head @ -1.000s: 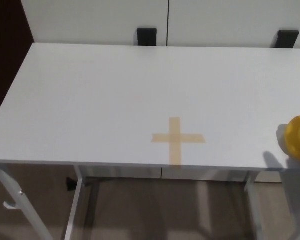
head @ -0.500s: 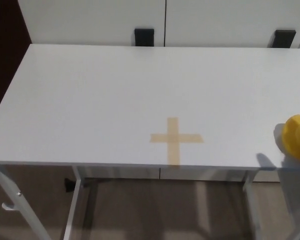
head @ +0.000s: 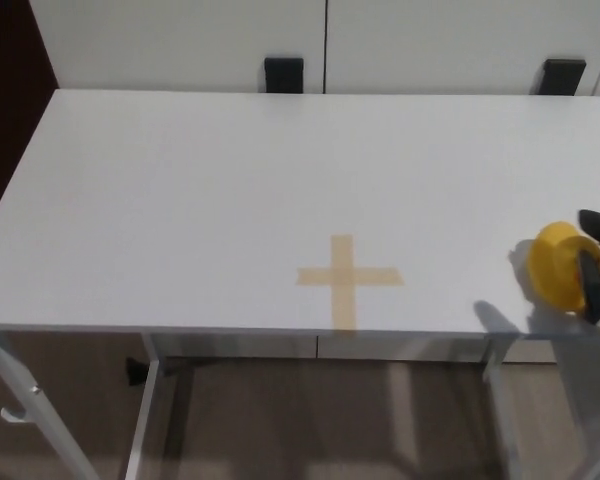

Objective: The robot uses its right hand to push the yellow duck toy to the center of the white desk.

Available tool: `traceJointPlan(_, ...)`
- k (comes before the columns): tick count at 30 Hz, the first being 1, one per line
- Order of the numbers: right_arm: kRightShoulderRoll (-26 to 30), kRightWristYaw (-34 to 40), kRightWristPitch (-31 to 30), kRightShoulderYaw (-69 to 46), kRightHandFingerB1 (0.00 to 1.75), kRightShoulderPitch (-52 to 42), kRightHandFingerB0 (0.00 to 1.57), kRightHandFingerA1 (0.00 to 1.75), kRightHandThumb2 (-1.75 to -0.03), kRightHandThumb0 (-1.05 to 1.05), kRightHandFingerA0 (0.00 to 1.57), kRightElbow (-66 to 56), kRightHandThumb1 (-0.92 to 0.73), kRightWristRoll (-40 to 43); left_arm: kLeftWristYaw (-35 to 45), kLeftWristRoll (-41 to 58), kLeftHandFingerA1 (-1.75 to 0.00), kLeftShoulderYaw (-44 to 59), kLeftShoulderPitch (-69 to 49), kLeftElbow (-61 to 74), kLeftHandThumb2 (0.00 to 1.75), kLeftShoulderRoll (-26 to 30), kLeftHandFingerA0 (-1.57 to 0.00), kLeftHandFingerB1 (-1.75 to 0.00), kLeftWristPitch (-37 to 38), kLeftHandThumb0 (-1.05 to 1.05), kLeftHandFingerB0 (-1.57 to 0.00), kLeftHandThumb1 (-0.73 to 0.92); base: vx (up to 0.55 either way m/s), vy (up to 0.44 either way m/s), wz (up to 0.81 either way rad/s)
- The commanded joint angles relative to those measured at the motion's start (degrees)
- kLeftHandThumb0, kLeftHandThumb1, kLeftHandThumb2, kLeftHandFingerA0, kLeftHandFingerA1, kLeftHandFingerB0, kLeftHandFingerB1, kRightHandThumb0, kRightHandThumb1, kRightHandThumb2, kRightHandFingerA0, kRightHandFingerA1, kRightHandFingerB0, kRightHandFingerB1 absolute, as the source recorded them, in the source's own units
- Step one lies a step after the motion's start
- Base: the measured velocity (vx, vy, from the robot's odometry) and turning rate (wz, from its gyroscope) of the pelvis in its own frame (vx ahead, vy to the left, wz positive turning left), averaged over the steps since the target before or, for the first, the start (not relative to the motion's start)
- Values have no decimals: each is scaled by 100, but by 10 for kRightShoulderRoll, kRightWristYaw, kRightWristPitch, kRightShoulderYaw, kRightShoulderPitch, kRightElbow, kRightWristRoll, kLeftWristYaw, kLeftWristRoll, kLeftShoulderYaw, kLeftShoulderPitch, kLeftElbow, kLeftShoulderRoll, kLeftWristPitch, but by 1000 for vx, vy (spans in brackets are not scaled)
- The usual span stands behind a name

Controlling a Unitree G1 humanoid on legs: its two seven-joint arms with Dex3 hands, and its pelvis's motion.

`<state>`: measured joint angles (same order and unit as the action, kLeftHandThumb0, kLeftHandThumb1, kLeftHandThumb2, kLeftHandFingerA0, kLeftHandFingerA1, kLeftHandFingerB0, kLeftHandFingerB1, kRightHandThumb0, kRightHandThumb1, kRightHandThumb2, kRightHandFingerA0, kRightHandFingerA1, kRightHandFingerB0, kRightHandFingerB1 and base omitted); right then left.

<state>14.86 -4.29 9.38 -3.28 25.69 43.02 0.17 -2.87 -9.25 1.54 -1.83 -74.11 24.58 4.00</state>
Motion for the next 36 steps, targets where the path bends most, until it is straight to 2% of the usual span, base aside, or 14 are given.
traceJointPlan(1,-21,7,-20,33,35,6,22,42,-76,-84,24,-3,-92,-34,-5,-4,-84,-1,-4,-2,88,6,-87,-85,29,-13,-87,59,0,0,0)
traceJointPlan(7,-37,17,-30,55,35,10,26,45,-73,-83,26,-9,-92,-47,-8,-7,-83,-6,-2,-2,84,5,-86,-83,25,-11,-86,59,0,0,0)
traceJointPlan(14,-75,32,-35,75,35,12,22,46,-77,-87,23,-13,-92,-54,-7,-6,-85,-9,-2,-2,77,2,-87,-85,30,-16,-87,61,0,0,0)
traceJointPlan(22,-105,42,-42,85,36,13,20,48,-79,-87,22,-16,-92,-60,-6,-6,-85,-8,3,-6,82,-4,-87,-85,26,-13,-88,57,0,0,0)
traceJointPlan(23,-112,44,-41,87,36,14,19,49,-79,-87,21,-12,-92,-60,-6,-7,-85,-8,1,-3,87,-5,-86,-87,30,-12,-90,56,0,0,0)
traceJointPlan(26,-122,46,-40,89,36,14,18,49,-78,-88,20,-9,-92,-61,-6,-5,-86,-6,1,-3,86,-7,-87,-87,26,-11,-91,56,0,0,0)
traceJointPlan(27,-126,48,-42,92,37,13,18,51,-79,-88,20,-10,-92,-63,-6,-5,-82,-4,1,-4,82,-8,-86,-84,24,-13,-86,60,0,0,0)
traceJointPlan(32,-135,44,-43,94,37,10,16,50,-79,-86,18,-17,-92,-61,-5,-10,-85,-7,-1,-4,85,-6,-86,-84,24,-14,-86,59,0,0,0)
traceJointPlan(33,-139,45,-48,95,36,14,16,49,-79,-89,17,-14,-92,-61,-6,-10,-84,-8,-1,-4,79,-6,-87,-85,24,-14,-86,60,0,0,0)
traceJointPlan(36,-147,47,-60,99,37,21,19,50,-79,-86,17,-19,-92,-63,-6,-8,-84,-6,-1,0,79,-7,-86,-87,24,-16,-89,58,0,0,0)
